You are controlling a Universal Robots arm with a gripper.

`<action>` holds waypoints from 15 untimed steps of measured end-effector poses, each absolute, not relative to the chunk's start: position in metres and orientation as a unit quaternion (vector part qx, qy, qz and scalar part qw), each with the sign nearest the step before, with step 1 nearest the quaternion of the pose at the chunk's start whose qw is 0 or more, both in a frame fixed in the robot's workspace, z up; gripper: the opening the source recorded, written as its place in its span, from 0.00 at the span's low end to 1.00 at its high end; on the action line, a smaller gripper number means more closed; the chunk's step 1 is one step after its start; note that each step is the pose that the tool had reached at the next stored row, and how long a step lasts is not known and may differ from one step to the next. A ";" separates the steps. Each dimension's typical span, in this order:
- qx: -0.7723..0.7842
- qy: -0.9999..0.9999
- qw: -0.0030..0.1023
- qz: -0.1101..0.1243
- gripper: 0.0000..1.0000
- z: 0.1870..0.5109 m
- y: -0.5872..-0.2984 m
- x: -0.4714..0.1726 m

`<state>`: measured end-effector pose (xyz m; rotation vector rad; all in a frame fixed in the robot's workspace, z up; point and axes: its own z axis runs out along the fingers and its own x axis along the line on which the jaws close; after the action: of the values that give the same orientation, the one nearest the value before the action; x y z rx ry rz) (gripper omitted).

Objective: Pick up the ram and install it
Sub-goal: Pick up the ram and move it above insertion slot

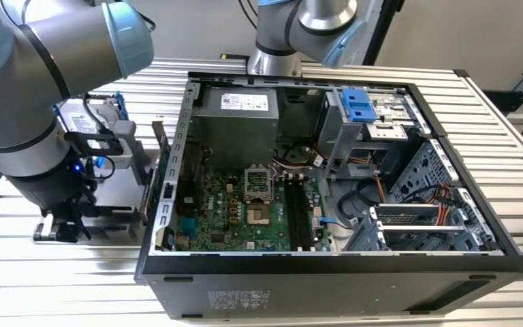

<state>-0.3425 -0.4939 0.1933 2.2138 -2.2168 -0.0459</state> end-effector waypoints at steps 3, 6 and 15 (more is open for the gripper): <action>0.707 -0.708 0.004 -0.015 1.00 0.193 -0.494 -0.342; 0.707 -0.708 0.004 -0.015 0.00 0.193 -0.494 -0.342; 0.707 -0.708 0.005 -0.014 0.00 0.193 -0.494 -0.342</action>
<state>-0.3425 -0.4939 0.1932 2.2133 -2.2163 -0.0446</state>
